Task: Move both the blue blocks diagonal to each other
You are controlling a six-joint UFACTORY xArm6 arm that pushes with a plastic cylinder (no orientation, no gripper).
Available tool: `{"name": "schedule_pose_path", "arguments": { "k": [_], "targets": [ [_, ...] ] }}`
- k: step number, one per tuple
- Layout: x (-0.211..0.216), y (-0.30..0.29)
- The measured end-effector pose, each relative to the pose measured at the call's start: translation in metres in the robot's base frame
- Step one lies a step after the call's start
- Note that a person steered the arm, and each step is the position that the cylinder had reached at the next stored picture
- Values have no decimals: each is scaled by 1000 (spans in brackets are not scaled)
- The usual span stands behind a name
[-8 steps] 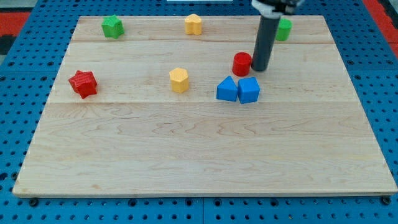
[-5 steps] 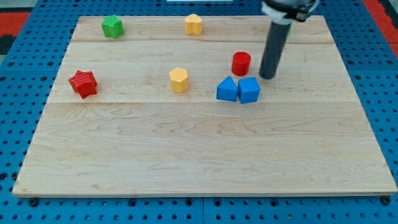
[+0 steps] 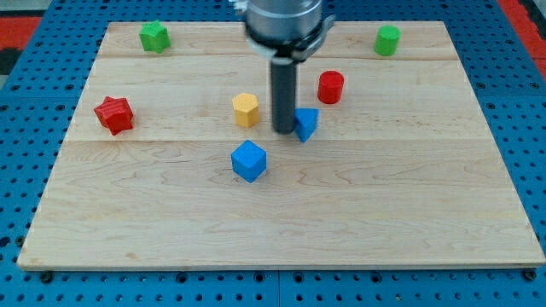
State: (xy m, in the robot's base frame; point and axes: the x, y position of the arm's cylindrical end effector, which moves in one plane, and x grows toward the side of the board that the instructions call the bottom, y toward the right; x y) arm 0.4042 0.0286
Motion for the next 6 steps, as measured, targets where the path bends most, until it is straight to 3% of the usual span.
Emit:
{"name": "schedule_pose_path", "arguments": {
  "k": [1,3,6],
  "targets": [
    [-3,67],
    [5,142],
    [12,126]
  ]
}}
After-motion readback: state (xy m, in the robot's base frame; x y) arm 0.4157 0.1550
